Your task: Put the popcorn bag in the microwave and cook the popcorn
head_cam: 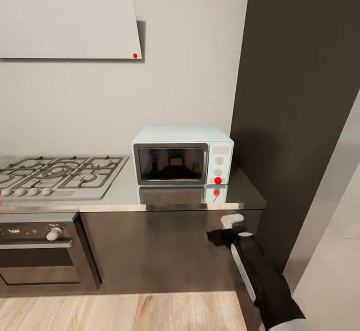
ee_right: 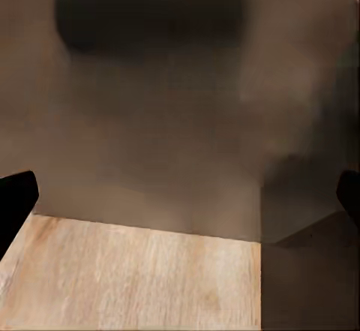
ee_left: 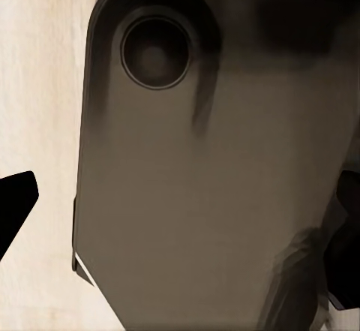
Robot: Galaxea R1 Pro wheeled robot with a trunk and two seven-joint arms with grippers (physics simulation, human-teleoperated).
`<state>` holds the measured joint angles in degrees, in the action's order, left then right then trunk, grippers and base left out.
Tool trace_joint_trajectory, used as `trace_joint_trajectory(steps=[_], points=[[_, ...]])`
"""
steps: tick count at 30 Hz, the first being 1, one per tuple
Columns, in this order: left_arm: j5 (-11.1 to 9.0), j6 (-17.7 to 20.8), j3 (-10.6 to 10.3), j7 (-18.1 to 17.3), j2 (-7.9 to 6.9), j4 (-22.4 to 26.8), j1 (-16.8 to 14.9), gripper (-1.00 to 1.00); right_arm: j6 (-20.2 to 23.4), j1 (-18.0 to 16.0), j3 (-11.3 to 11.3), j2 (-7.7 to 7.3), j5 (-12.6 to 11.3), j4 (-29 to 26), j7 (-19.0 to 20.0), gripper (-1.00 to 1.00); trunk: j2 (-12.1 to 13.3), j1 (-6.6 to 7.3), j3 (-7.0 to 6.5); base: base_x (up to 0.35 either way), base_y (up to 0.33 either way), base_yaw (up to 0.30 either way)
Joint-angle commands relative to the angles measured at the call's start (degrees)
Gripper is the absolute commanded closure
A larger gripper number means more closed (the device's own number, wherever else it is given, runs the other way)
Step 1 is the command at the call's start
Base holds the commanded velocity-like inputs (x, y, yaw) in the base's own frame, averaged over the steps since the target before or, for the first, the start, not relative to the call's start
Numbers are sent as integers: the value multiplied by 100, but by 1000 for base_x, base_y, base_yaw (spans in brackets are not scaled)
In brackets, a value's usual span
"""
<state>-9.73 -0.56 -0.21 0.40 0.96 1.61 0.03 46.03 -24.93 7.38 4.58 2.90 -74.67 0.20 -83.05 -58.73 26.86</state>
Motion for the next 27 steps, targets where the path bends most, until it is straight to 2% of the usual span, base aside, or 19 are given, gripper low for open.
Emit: trace_joint_trajectory(steps=[1, 2, 3, 5, 7, 8, 9, 11, 12, 13, 15, 18, 22, 24, 27], points=[[-45, -5, -5, 4, 1, 6, 0, -100, 191, -344, -11, 115, 14, -5, 0, -100, -3, 0, 7, 0, 0, 0], [-40, -5, -8, 4, 1, 6, -2, -100, 386, -1285, -36, 445, 3, -8, -175, -100, -3, 0, 7, 0, 0, 0], [-39, -5, -10, 4, 1, 6, -2, -100, 392, -1589, -42, 542, 0, -2, -317, -100, -3, 0, 7, 0, 0, 0], [-38, -4, -13, 4, 1, 6, 1, -100, 341, -2197, -48, 542, -10, 61, -758, -100, -3, 0, 7, 0, 0, 0], [-35, 0, -13, -1, 1, 6, -1, -100, 125, -2657, -52, 542, -36, 228, -1234, -100, -3, 0, 7, 0, 0, 0], [-32, 2, -13, -3, 1, 6, 0, -100, -83, -2935, -52, 542, -94, 461, -1610, -100, -3, 0, 7, 0, 0, 0], [-32, 2, -14, -4, 1, 6, -1, -100, -203, -3071, -52, 542, -155, 677, -1818, -100, -3, 0, 7, 0, 0, 0], [-36, 3, -14, -4, 1, 6, 1, -100, -453, -3245, -13, 542, -297, 1138, -2088, -100, -3, 0, 7, 0, 0, 0], [-37, 2, -14, -5, 1, 6, -2, -100, -673, -3283, 70, 542, -368, 1275, -2181, -100, -3, 0, 7, 0, 0, 0], [-37, -1, -14, -5, 1, 6, -2, -100, -718, -3279, 115, 542, -384, 1312, -2191, -100, -3, 0, 7, 0, 0, 0], [-33, -5, -13, -30, 1, 6, -1, -100, -732, -3273, 213, 542, -419, 1371, -2206, -100, -3, 0, 7, 0, 0, 0], [-30, -5, -14, -46, 1, 6, 0, -100, -619, -3273, 229, 542, -434, 1386, -2204, -100, -3, 0, 7, 0, 0, 0], [-29, -6, -13, -49, 1, 6, 2, -100, -622, -3272, 230, 542, -618, 1849, -2175, -100, -3, 0, 7, 0, 0, 0], [-30, -7, -9, -49, 1, 6, -1, -100, -662, -3272, 229, 542, -633, 2092, -2049, -100, -3, 0, 7, 0, 0, 0], [-29, -13, -10, -49, 1, 6, -1, -100, -733, -3272, 224, 542, -626, 2303, -1334, -100, -3, 0, 7, 0, 0, 0]])
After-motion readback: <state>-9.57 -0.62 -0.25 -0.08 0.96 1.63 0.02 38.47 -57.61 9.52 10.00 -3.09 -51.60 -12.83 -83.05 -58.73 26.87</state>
